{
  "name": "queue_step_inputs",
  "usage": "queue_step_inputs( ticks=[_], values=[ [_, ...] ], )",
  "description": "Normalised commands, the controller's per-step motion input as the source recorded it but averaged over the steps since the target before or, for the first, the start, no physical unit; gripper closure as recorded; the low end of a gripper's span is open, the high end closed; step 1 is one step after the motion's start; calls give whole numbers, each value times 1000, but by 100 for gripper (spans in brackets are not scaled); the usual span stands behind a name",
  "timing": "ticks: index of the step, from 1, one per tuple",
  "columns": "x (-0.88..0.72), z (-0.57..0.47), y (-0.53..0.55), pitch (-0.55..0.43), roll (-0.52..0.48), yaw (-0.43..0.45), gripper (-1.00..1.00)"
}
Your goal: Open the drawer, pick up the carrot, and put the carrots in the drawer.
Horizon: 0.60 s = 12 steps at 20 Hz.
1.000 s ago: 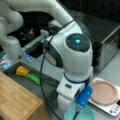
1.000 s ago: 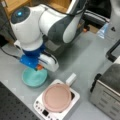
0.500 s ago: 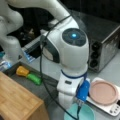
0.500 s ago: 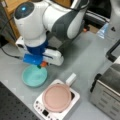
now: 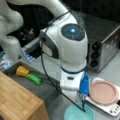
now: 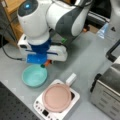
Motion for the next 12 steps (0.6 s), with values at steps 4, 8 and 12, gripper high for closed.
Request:
queue_step_inputs(
  ticks=[4, 8, 12],
  values=[
    [-375, 37, 190, -151, -39, 345, 100],
    [-312, 23, 229, -137, -28, 269, 100],
    [-324, 23, 29, -142, -67, 192, 100]
  ],
)
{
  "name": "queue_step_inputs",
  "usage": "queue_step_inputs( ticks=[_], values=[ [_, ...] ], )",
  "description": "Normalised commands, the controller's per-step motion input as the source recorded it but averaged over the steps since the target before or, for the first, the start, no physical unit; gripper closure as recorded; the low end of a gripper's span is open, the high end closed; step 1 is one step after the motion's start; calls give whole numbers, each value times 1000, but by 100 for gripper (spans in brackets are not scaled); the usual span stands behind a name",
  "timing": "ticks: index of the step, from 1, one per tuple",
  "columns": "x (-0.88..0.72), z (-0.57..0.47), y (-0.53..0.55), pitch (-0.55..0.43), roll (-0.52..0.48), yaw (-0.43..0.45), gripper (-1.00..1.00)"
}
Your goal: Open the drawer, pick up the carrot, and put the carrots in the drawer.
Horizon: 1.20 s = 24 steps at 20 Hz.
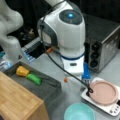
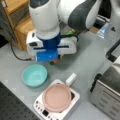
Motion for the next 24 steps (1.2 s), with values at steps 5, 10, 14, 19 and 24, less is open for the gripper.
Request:
queue_step_inputs(
  ticks=[5, 10, 14, 19, 24],
  values=[
    [-357, -84, -305, -184, -72, 265, 100],
    [-282, -128, -362, -214, -57, 320, 100],
    [-283, -119, -116, -234, -114, 309, 100],
    [-488, -76, -26, -243, -142, 194, 100],
    [-638, 58, 4, -262, -178, 313, 100]
  ],
)
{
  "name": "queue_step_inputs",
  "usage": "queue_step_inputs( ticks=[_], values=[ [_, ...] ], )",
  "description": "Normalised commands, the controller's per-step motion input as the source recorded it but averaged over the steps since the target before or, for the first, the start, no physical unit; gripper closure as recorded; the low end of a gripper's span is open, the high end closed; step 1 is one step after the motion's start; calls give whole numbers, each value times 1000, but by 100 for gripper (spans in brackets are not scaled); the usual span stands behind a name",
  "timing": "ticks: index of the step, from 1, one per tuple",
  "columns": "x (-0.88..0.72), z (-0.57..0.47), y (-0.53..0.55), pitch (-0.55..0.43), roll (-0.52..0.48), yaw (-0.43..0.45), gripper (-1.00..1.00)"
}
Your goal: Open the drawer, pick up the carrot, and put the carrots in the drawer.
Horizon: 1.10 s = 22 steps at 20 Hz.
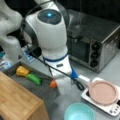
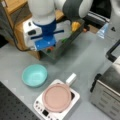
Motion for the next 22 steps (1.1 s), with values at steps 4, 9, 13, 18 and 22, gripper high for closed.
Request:
queue_step_inputs(
  ticks=[4, 9, 13, 18, 22],
  values=[
    [-579, -167, -15, -236, -33, 449, 100],
    [-446, -195, 48, -248, -34, 334, 100],
    [-300, -238, 85, -258, -5, 221, 100],
    [-215, -182, 50, -228, 20, 172, 100],
    [-226, -163, 2, -175, 80, 189, 100]
  ],
)
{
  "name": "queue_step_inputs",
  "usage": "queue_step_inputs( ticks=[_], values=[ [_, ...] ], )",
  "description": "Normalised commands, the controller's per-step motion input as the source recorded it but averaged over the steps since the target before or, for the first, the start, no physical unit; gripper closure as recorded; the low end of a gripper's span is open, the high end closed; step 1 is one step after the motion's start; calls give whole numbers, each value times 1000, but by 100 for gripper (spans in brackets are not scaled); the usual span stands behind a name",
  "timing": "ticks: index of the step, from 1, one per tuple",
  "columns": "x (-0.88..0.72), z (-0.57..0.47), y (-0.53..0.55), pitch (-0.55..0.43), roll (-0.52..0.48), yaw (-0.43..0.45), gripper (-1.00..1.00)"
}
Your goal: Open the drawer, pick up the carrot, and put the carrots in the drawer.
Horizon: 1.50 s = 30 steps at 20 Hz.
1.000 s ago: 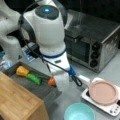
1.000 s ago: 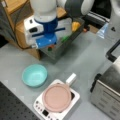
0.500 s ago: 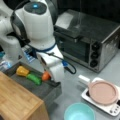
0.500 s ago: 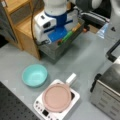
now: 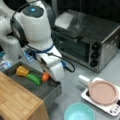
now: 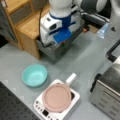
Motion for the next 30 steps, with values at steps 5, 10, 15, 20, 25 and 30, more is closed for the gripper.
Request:
queue_step_inputs(
  ticks=[5, 10, 15, 20, 25, 30],
  values=[
    [-309, -145, -58, -183, 91, 145, 100],
    [-427, -136, -104, -224, 87, 115, 100],
    [-389, -138, -94, -240, 65, 125, 100],
    [-281, -162, -2, -252, 51, 110, 100],
    [-229, -197, 27, -238, 57, 100, 100],
    [-186, -229, -47, -215, 77, 121, 100]
  ],
)
